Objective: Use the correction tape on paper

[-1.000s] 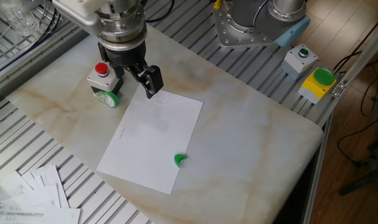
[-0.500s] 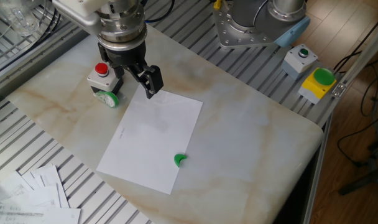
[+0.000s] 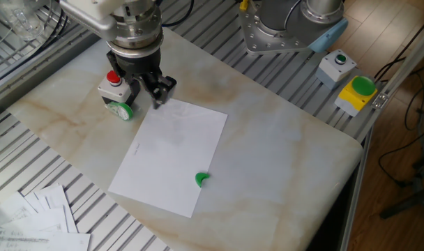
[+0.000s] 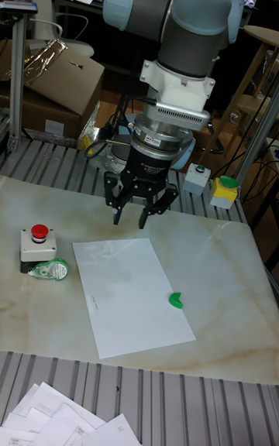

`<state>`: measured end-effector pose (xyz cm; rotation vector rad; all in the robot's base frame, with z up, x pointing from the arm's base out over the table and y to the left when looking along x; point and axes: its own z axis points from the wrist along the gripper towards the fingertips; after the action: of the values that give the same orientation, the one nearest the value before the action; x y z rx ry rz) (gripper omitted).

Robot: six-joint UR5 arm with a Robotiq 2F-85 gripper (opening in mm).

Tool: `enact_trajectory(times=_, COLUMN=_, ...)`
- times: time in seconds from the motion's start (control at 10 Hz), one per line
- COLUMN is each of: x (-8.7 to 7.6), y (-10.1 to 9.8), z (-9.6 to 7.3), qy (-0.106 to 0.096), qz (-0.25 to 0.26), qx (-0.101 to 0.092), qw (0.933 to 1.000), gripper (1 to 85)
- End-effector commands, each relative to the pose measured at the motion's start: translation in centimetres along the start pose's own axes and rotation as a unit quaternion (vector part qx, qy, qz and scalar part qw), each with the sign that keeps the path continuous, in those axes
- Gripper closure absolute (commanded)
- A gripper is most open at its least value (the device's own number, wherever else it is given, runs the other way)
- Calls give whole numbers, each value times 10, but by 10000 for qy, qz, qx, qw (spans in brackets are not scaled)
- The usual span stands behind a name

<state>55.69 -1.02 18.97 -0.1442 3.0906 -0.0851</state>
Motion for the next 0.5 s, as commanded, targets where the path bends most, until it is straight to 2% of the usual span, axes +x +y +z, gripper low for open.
enact_trajectory(times=0.0, x=-3, y=-8, z=-1, qy=-64, qz=-361, qx=163, qw=9992, gripper=840)
enact_trajectory(times=0.1, x=-3, y=-7, z=-1, qy=-56, qz=-550, qx=133, qw=9984, gripper=840)
enact_trajectory(times=0.2, x=-2, y=-12, z=-2, qy=-30, qz=-961, qx=226, qw=9951, gripper=840)
enact_trajectory(times=0.4, x=1, y=-41, z=-10, qy=143, qz=-1823, qx=664, qw=9809, gripper=840)
